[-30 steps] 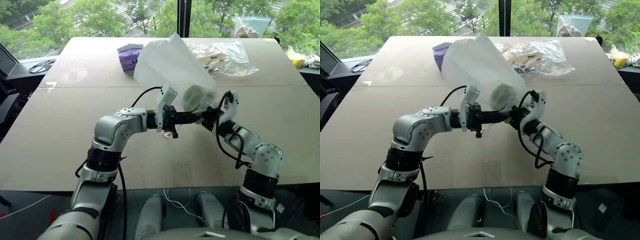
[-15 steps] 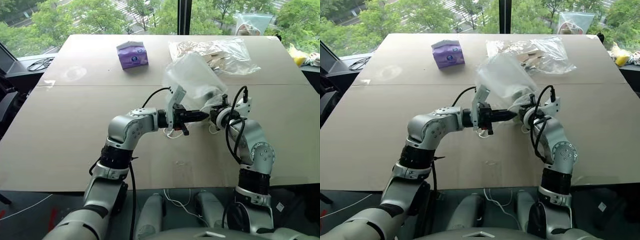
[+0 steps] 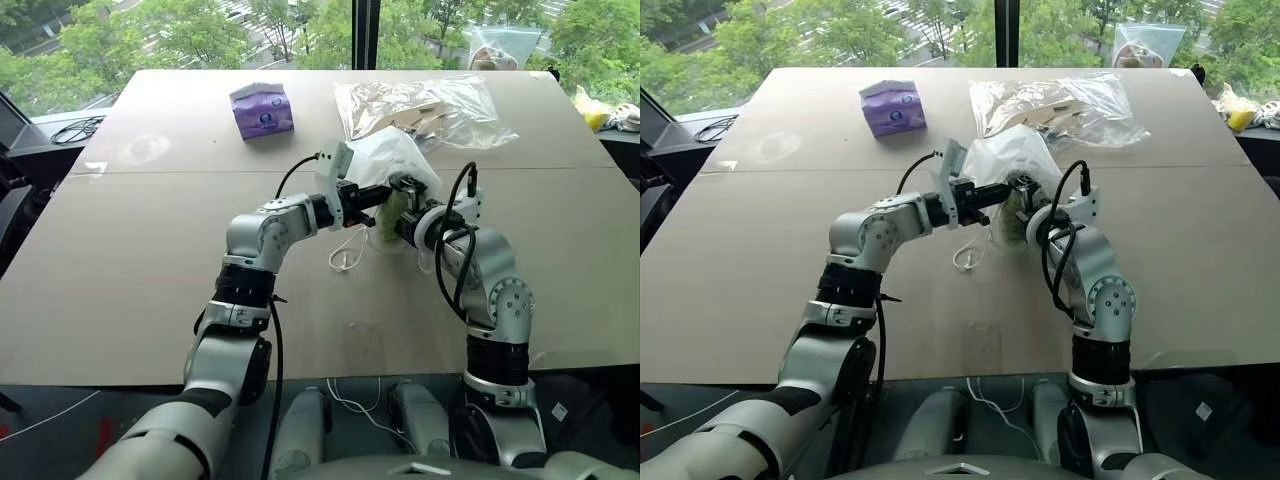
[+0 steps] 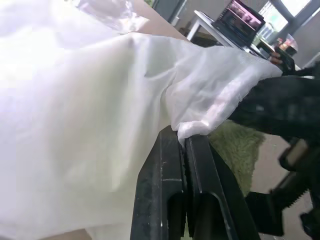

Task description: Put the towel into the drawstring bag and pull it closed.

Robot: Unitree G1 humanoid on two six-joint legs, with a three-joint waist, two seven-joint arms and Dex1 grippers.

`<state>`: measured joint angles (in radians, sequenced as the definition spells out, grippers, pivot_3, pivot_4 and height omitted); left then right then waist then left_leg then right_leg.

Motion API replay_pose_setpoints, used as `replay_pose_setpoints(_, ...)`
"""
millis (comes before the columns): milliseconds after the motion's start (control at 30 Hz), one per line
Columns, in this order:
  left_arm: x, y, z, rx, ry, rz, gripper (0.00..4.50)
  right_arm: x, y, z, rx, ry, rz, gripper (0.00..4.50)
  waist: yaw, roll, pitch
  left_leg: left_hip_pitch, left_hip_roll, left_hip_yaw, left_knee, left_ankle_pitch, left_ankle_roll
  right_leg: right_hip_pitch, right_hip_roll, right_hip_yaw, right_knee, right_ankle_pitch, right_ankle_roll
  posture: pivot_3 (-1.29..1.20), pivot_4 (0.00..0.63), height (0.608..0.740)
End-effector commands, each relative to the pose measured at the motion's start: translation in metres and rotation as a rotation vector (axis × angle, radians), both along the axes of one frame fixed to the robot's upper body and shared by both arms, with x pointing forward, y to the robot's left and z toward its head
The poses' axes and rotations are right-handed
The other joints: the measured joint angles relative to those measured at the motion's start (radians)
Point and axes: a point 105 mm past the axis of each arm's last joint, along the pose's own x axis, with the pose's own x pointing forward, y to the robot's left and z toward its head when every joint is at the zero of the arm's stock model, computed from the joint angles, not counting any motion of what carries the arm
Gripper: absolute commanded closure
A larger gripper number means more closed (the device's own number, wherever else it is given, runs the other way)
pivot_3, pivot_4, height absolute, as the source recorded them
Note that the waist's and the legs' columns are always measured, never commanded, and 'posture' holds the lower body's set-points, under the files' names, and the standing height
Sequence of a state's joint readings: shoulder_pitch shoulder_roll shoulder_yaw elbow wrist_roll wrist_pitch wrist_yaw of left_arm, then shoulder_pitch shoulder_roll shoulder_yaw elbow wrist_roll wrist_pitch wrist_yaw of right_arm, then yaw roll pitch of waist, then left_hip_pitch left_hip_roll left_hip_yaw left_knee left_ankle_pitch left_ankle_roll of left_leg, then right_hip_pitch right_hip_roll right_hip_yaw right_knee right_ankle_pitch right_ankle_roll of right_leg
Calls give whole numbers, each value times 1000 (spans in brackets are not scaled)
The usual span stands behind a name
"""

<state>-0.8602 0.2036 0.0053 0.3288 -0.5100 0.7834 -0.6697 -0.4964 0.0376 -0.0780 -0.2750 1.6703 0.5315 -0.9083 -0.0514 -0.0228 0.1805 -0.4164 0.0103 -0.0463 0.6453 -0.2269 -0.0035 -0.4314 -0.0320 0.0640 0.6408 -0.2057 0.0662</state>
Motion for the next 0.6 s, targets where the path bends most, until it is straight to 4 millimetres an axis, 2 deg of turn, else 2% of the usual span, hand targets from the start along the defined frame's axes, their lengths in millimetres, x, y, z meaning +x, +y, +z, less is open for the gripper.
replay_pose_setpoints(33, 3, -1, 13, -24, -43, 1, 4500, -9, -4, 7, -141, -114, 61, 39, 6, 0, 0, 0, 0, 0, 0, 0, 0, 0, 0, 0, 0, 0, 0, 0, 150, 740)
replay_pose_setpoints(133, 3, -3, 13, -25, -45, -3, 4500, -12, -16, -9, -449, -217, 103, 39, 11, 0, 0, -1, 0, 0, 0, 0, 0, 0, 0, 0, -1, 0, 0, 0, 150, 740)
replay_pose_setpoints(367, 3, -6, 13, -21, -47, -13, 4500, -13, -23, -28, -713, -309, 154, 39, 7, 0, 0, 0, 1, 1, 0, 0, 0, 0, 1, 1, 0, 0, 0, 0, 150, 740)
replay_pose_setpoints(600, 0, -6, 14, -12, -54, -31, 4500, -10, -7, -24, -646, -355, 142, 39, 9, 0, 0, 0, 1, 1, 2, 0, 0, 0, 1, 1, 1, 0, 1, 0, 150, 740)
